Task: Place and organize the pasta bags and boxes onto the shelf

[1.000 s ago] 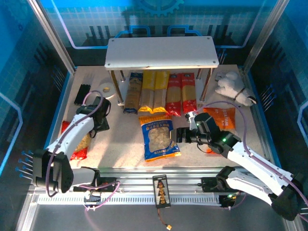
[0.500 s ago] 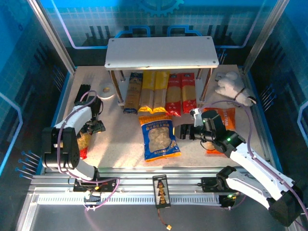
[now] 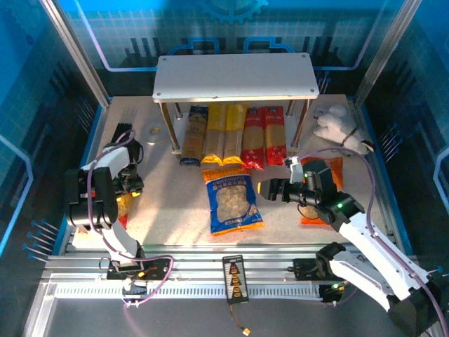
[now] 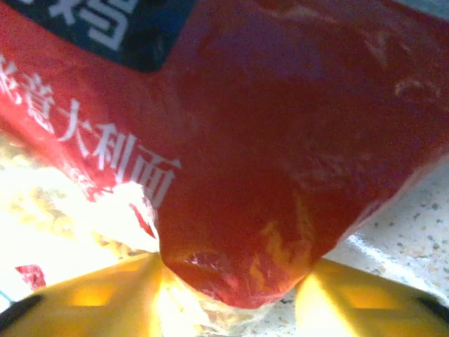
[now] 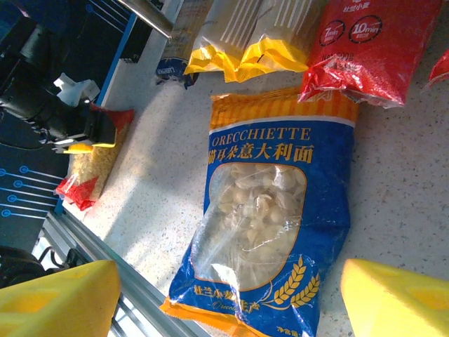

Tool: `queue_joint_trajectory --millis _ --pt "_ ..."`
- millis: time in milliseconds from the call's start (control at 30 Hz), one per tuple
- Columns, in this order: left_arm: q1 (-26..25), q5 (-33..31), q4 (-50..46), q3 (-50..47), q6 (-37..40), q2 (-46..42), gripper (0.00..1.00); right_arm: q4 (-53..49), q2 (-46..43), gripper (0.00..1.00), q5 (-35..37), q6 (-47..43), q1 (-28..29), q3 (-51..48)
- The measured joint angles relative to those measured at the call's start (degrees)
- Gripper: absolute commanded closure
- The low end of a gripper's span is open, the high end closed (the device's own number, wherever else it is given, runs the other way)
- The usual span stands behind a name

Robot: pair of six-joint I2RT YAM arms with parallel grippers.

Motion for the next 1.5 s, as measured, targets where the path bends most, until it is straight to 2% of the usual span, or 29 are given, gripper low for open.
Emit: queue_joint_trajectory --millis 33,133,400,500,633,900,1300,1433,1500 --pt "0.09 -0.13 -0.22 0.24 0.39 0.22 0.83 0.00 -0.07 0.17 0.00 0.00 -0.17 -0.07" --pt "0.20 0.02 -0.87 1.05 1.42 1.14 0.96 -0.20 -0.33 0.17 -0.15 -0.11 -0.46 -0.59" --pt "0.00 2.27 -1.16 1.38 2.05 1.09 0.98 -0.61 -0.63 0.17 -0.28 -0.11 -0.83 -0.83" --pt "-1.53 4.92 -1.03 1.36 1.92 -0.11 0.95 -0.57 -0.50 0.17 -0.61 -0.11 -0.83 -0.83" --pt "-6.03 9.31 -0.83 1.36 0.50 -2.95 0.93 -0.55 0.11 0.17 -1.05 -0.11 -0.83 -0.83" --pt "-12.90 18.21 2.93 1.01 -5.09 -9.73 0.89 -0.35 0.15 0.17 -1.25 -0.11 -0.83 -0.83" --pt "-23.17 20.65 7.34 -2.29 -12.70 -12.50 0.85 -0.37 0.15 0.17 -1.22 -0.11 -0.83 -0.83" --pt "-24.85 21.35 10.21 -4.28 -14.93 -12.50 0.72 -0.76 0.13 0.17 -1.18 -0.15 -0.83 -0.76" --pt "-25.24 21.94 11.61 -4.87 -15.74 -12.50 0.60 -1.31 0.09 0.17 -0.96 -0.22 -0.83 -0.68"
